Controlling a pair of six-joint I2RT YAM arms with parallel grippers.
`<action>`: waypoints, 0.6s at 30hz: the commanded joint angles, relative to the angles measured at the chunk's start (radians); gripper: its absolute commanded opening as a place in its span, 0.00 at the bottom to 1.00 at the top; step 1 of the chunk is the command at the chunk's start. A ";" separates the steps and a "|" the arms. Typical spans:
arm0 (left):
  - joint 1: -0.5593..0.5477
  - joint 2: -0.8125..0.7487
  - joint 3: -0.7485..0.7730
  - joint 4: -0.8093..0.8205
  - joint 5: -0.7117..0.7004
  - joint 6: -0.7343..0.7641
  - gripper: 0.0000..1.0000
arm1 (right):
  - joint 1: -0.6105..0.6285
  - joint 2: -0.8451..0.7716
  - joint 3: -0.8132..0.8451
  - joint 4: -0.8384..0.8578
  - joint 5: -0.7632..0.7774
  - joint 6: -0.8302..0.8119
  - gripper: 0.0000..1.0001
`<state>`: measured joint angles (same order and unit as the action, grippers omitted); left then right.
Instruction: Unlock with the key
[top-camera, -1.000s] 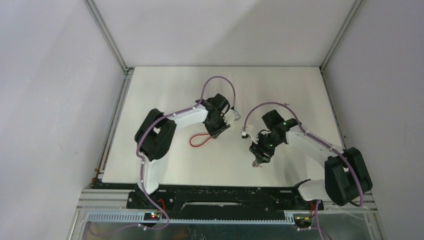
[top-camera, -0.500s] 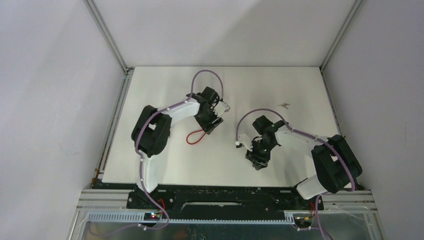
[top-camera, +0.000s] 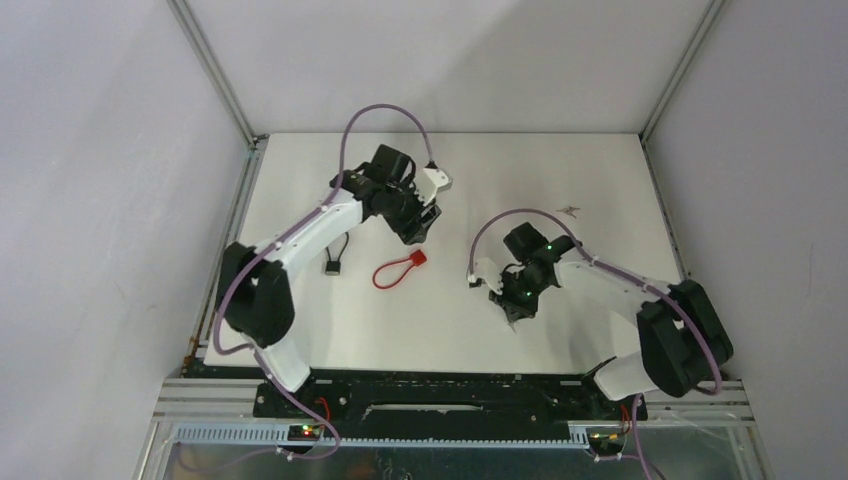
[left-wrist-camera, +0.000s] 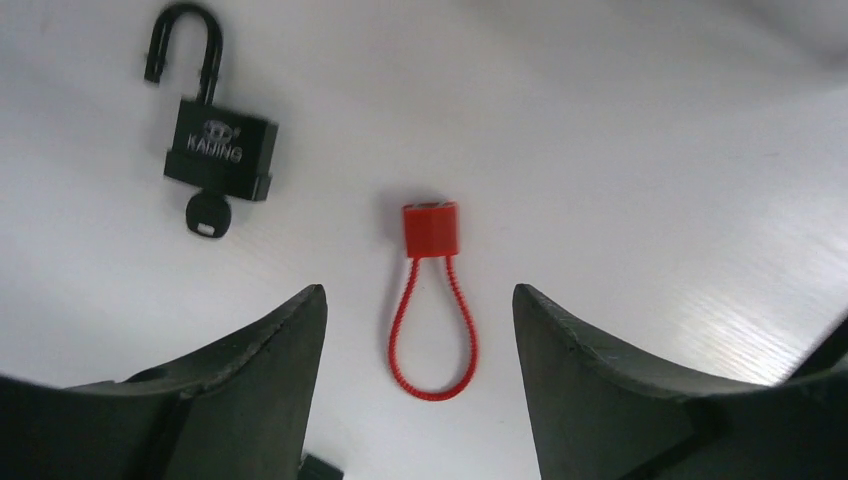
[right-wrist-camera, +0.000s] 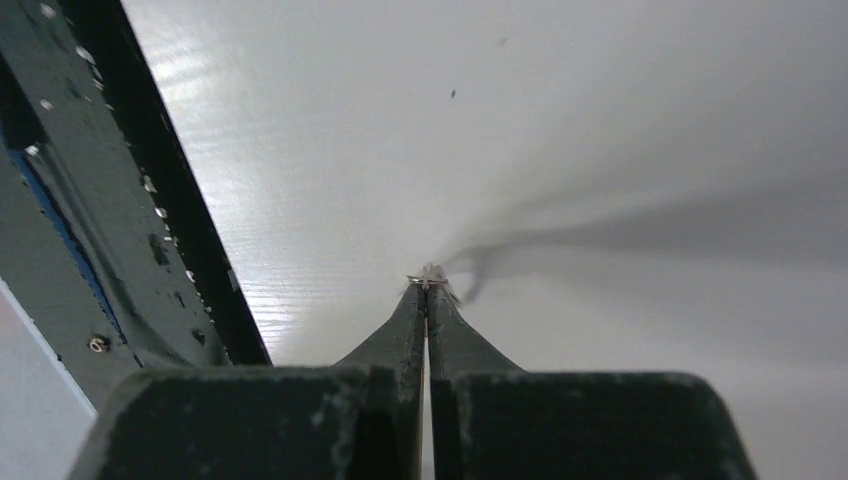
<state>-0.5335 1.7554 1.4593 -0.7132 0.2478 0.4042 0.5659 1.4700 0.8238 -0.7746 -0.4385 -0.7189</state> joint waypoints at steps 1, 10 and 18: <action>0.001 -0.103 -0.009 0.006 0.207 0.010 0.71 | -0.016 -0.131 0.116 -0.056 -0.077 -0.025 0.00; -0.007 -0.155 -0.038 0.118 0.759 -0.035 0.67 | -0.086 -0.238 0.426 -0.180 -0.305 0.032 0.00; -0.087 -0.227 -0.143 0.332 0.909 -0.010 0.66 | -0.120 -0.274 0.529 -0.140 -0.436 0.136 0.00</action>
<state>-0.5774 1.5902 1.3598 -0.5339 1.0092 0.3908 0.4549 1.2098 1.2881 -0.9089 -0.7708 -0.6403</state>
